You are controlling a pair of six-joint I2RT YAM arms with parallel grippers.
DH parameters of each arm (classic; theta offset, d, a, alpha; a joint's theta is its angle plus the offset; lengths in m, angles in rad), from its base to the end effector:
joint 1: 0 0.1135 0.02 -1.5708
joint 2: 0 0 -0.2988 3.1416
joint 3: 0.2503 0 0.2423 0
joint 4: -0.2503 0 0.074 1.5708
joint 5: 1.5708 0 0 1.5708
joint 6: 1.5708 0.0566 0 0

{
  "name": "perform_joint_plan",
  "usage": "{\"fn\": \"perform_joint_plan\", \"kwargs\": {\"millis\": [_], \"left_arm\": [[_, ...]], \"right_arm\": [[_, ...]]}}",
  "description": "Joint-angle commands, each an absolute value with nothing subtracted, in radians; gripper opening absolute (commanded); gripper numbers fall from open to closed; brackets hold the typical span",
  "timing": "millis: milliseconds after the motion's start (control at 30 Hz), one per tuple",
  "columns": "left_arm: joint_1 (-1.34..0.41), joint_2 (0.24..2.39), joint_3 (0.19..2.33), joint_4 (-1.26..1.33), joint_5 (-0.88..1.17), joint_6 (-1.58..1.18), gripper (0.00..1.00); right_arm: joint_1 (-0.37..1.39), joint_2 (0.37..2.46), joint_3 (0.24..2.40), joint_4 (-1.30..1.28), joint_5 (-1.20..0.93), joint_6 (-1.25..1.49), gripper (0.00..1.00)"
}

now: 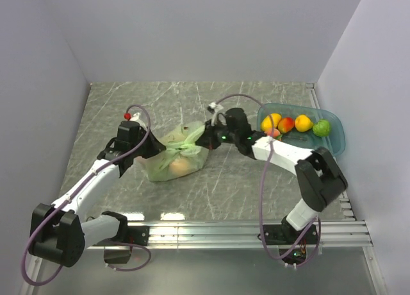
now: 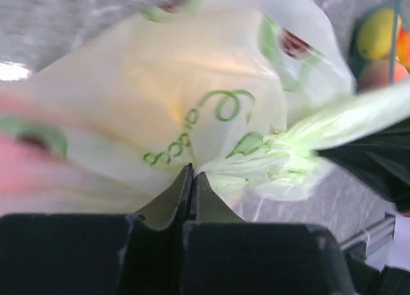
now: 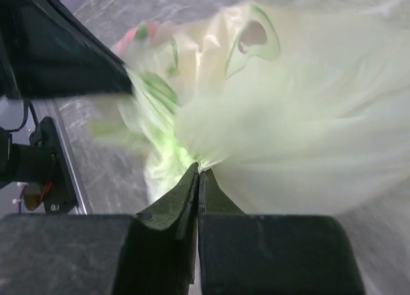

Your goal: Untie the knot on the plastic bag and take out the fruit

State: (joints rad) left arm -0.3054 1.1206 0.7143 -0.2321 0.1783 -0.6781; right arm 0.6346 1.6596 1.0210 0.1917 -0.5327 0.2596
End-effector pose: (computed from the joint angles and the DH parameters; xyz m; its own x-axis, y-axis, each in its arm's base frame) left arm 0.2197 -0.0798 0.2676 -0.7134 -0.4224 -0.5591 -0.0203 0.8100 -0.5861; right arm 0.2902 0.2493 0.2663 -0.5621 -0.1392 -0.8152 -0.7607 0.4738 0.4436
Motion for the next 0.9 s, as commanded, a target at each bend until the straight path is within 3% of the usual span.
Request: {"fn": "perform_joint_plan", "kwargs": {"millis": [0,167,367,467,500,533,567,600,633,667,767,867], "left_arm": [[-0.204,1.106,0.709,-0.319,0.011,-0.644,0.01],[-0.097,1.152,0.758,-0.336,0.026,-0.661,0.01],[0.109,1.169,0.796,-0.353,0.086,-0.669,0.01],[0.115,1.175,0.816,-0.331,0.173,-0.624,0.01],[0.112,1.172,0.819,-0.299,0.208,-0.612,0.06],[0.098,1.161,0.821,-0.285,0.242,-0.612,0.22],[0.085,1.149,0.822,-0.267,0.271,-0.611,0.32],[0.043,1.125,0.828,-0.24,0.309,-0.614,0.59],[0.043,1.112,0.837,-0.238,0.307,-0.617,0.59],[-0.019,1.102,0.847,-0.241,0.298,-0.62,0.8],[-0.151,1.051,0.906,-0.314,0.207,-0.644,0.98],[-0.268,0.991,0.924,-0.396,0.083,-0.748,0.98]], "right_arm": [[0.502,1.546,0.937,0.091,-0.451,0.252,0.0],[0.427,1.389,0.832,0.084,-0.404,0.327,0.0],[0.241,1.145,0.741,-0.062,-0.164,0.434,0.0],[0.244,1.085,0.742,-0.086,-0.236,0.407,0.0],[0.299,1.078,0.745,-0.092,-0.248,0.396,0.0],[0.331,1.08,0.761,-0.113,-0.25,0.385,0.0],[0.366,1.086,0.771,-0.13,-0.244,0.373,0.0],[0.449,1.104,0.802,-0.15,-0.215,0.348,0.14],[0.483,1.114,0.817,-0.167,-0.215,0.338,0.14],[0.518,1.12,0.831,-0.201,-0.178,0.33,0.36],[0.607,1.127,0.899,-0.277,-0.083,0.301,0.67],[0.663,1.129,0.994,-0.354,-0.016,0.218,0.75]]}}
